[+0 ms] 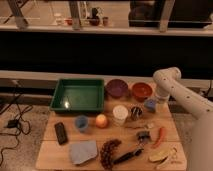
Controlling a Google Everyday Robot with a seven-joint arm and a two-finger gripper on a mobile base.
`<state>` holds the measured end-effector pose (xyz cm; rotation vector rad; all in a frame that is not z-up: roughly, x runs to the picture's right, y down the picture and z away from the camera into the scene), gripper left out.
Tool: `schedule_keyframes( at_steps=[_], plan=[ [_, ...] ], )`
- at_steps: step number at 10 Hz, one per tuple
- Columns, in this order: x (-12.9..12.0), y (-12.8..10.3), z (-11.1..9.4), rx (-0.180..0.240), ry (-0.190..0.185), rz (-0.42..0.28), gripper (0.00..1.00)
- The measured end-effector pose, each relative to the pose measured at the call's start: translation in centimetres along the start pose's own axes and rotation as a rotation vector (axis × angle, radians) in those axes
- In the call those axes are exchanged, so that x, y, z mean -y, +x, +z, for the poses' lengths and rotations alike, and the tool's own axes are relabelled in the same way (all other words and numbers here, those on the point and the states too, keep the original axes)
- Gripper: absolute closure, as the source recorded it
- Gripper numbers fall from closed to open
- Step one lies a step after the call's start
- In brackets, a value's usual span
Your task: Place sponge in plastic cup
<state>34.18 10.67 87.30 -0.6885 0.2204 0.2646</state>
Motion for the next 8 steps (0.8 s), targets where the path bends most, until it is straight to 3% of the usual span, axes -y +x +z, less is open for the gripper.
schedule_keyframes(
  at_steps=[4,8],
  plan=[
    [-3.0,0.7,-3.0,-0.016,0.061,-0.025,0.92],
    [-7.9,-0.7,-5.8,0.020,0.112,-0.118,0.92]
  ],
)
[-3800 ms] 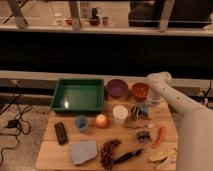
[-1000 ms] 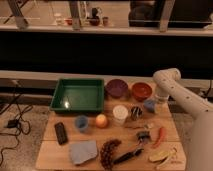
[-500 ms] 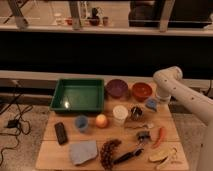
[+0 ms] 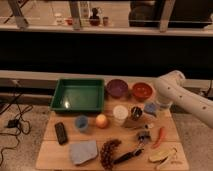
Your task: Place sponge in plastic cup
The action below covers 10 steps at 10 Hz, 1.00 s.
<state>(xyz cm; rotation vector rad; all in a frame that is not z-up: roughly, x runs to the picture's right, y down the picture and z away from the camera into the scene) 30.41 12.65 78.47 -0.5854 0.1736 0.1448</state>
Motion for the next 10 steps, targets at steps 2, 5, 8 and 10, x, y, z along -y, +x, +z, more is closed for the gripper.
schedule_keyframes(
  at_steps=[2,5,8,10],
  plan=[
    [-2.3,-2.3,-2.2,0.034,0.038,-0.066,0.92],
    [-4.4,-3.7,-4.2,0.071,0.077,-0.138,0.92],
    [-5.8,-6.0,-5.4,0.095,0.101,-0.205,0.92],
    [-6.4,-8.5,-6.4,0.132,0.108,-0.256,0.92]
  ],
)
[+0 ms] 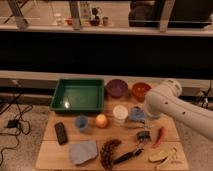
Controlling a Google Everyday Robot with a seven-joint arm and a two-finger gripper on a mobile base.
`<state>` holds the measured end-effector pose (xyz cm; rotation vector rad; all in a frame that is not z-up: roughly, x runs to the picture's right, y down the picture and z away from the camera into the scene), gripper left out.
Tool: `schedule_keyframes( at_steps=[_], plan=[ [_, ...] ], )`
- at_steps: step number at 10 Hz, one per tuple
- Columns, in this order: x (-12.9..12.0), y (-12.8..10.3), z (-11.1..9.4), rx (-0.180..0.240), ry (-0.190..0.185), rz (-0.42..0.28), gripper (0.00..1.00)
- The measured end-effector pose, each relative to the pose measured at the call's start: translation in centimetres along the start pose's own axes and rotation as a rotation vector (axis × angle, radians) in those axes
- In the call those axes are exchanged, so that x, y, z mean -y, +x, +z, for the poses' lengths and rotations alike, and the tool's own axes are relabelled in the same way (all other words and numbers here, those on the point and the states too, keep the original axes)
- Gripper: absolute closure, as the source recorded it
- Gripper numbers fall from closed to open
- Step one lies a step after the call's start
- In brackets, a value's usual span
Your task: Place sponge in plastic cup
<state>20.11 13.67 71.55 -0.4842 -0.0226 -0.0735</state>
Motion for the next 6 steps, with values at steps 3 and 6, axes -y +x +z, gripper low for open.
schedule_keyframes(
  at_steps=[3,6],
  plan=[
    [0.8,-1.7,-0.3,0.059,0.003,-0.025,0.92],
    [1.5,-3.8,-0.1,0.098,-0.007,-0.055,0.92]
  ],
)
